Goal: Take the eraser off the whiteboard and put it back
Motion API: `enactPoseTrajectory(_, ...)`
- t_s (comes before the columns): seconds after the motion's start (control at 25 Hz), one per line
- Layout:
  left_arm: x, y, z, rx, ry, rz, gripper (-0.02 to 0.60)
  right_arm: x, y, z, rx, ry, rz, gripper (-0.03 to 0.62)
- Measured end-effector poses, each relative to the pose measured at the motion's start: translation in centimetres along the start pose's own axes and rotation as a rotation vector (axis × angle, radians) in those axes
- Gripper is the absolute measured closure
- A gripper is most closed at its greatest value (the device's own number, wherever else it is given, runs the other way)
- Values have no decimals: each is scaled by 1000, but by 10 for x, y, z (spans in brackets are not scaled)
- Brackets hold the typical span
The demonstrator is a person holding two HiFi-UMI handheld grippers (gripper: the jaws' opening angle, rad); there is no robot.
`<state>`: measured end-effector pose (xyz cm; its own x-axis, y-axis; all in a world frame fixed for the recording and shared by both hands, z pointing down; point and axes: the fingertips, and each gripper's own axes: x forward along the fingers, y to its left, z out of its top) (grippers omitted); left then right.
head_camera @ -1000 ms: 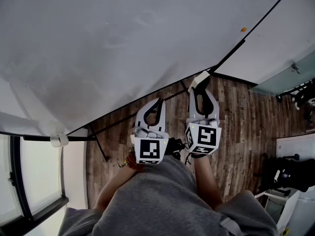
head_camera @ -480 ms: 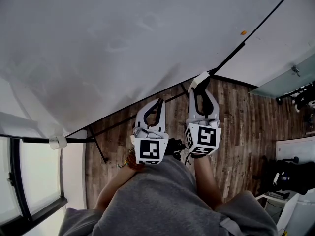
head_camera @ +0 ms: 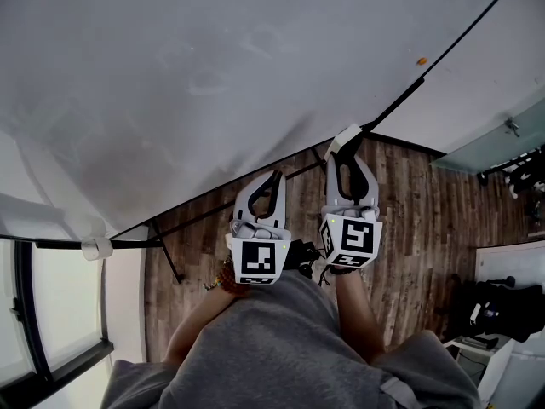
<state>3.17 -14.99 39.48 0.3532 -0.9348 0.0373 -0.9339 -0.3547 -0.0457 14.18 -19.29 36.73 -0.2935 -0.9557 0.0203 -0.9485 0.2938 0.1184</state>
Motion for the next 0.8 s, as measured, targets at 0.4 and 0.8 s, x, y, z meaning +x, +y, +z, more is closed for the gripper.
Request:
enactPoseTrajectory(0.4, 13, -3, -2, 8, 1, -6, 574, 10, -6, -2, 6, -8, 7, 476)
enactPoseTrajectory(0.8, 31, -4, -2, 9, -2, -2, 574, 24, -19, -1, 2, -18, 9, 477)
